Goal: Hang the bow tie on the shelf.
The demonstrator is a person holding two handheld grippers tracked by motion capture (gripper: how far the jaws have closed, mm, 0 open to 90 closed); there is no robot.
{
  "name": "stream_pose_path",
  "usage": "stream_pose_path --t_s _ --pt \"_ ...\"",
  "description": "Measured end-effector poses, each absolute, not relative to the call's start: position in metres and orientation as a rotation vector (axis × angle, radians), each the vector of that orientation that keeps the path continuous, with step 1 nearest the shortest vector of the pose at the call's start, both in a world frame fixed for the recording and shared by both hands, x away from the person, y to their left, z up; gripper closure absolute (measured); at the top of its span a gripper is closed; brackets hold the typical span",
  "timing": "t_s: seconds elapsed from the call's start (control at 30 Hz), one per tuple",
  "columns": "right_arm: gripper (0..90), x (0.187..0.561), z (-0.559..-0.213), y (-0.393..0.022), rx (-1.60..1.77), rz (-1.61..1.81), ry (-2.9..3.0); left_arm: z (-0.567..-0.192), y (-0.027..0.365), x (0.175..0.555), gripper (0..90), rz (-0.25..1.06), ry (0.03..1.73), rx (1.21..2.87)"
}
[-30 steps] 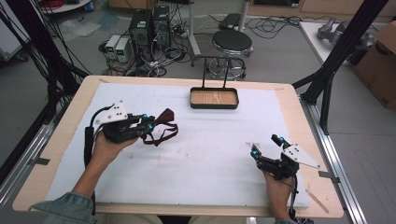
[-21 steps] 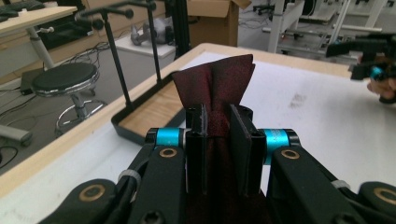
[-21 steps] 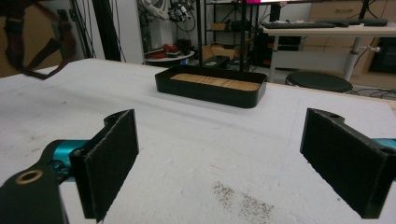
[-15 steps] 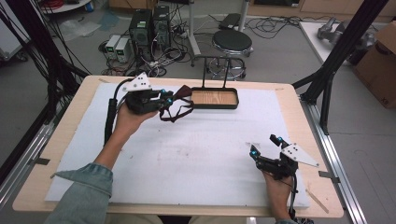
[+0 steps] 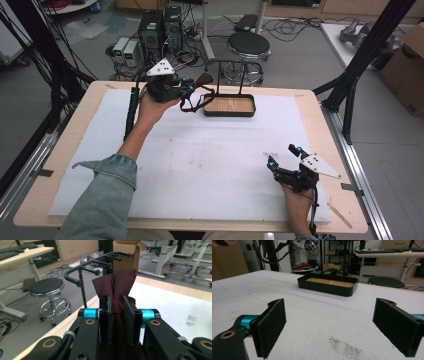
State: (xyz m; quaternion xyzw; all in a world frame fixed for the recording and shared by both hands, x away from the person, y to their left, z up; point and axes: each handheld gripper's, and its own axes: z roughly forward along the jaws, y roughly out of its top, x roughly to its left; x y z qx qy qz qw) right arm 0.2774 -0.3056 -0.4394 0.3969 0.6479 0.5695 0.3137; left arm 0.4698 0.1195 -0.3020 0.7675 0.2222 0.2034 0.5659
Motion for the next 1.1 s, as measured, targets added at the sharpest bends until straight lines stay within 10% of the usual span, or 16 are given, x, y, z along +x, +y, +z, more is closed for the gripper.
stream_pose_path --t_s 1.1 --pt "10.5 0.279 -0.440 -0.306 1.054 1.514 1.725 -0.299 0.101 0.519 76.4 0.579 0.633 1.720"
